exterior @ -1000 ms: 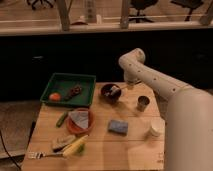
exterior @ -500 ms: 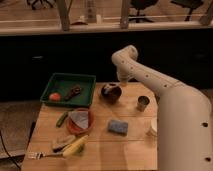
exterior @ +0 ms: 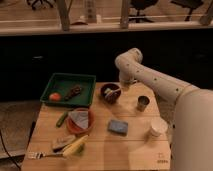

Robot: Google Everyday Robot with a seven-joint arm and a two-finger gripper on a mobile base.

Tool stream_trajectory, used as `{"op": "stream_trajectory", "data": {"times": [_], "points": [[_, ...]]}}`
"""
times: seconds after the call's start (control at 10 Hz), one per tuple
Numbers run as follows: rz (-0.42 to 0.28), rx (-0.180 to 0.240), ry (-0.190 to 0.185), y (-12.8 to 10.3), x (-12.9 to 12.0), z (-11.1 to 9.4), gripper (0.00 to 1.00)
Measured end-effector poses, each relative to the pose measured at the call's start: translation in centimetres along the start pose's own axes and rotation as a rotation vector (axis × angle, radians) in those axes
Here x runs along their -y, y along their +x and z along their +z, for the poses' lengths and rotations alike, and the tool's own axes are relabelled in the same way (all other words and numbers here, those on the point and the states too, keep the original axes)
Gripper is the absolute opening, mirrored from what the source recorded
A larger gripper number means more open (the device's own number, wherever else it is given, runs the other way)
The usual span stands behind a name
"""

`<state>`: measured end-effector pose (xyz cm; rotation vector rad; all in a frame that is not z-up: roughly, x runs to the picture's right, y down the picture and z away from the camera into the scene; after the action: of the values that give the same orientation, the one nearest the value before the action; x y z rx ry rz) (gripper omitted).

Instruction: Wipe purple bowl with brush

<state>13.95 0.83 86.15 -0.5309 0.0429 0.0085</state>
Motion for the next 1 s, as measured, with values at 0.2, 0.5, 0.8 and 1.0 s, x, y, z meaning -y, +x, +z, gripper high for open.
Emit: {"op": "stream_trajectory", "data": {"times": [0.2, 0.5, 0.8, 1.0], "points": [[0.01, -0.023, -0.027, 1.8, -0.1, 0.1, 0.04], [0.04, -0.054, -0.043, 3.4, 1.5, 0.2, 0.04], [0.041, -0.069, -0.052, 3.2, 4.0, 0.9, 0.04], [0.012, -0.068, -0.056, 1.5, 5.1, 1.4, 0.04]]}}
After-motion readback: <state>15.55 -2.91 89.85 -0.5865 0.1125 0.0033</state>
